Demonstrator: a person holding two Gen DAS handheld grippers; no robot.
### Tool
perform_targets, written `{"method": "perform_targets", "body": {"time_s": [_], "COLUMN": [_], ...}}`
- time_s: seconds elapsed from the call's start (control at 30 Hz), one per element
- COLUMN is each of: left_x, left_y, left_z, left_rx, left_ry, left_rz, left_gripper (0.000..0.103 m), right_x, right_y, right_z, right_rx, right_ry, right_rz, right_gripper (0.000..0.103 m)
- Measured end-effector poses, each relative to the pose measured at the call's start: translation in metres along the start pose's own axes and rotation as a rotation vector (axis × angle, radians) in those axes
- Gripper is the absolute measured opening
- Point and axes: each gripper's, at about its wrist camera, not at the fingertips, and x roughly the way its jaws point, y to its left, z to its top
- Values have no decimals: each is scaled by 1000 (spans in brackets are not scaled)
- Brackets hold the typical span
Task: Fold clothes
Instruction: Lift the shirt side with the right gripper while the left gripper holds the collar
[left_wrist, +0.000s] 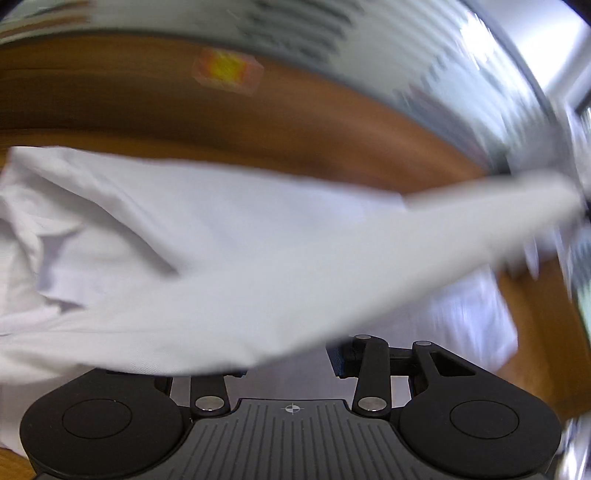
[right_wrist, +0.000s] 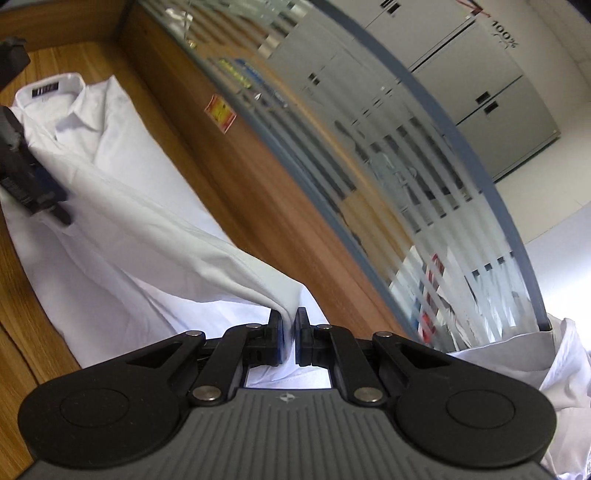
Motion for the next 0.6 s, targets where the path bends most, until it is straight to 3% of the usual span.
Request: {"method": "perform_targets", "body": {"time_s": [0.1,0.2,0.37,0.43,0.6], "left_x": [-6,-9,-14,-21,-33], "left_y": [17,27,32,34,37], "left_z": [7,12,15,14,3], "left_rx": [-171,-239,-225,-191,-89], "left_ry": [-113,-162,-138,-121,-14], "left_rz": [12,14,-30,-61,-122], "left_gripper": [42,42,45,53,53], "right_x": [-2,7,23,23,21], "right_y": [5,18,33,27,12], "right_z": [-3,-10,-14,-10,0], "right_rx": [4,-15,-26,-20,-4], "right_ry": [-1,35,67,58,32], "right_rz": [1,21,37,29,10], "right_gripper": [7,7,6,6,7]}}
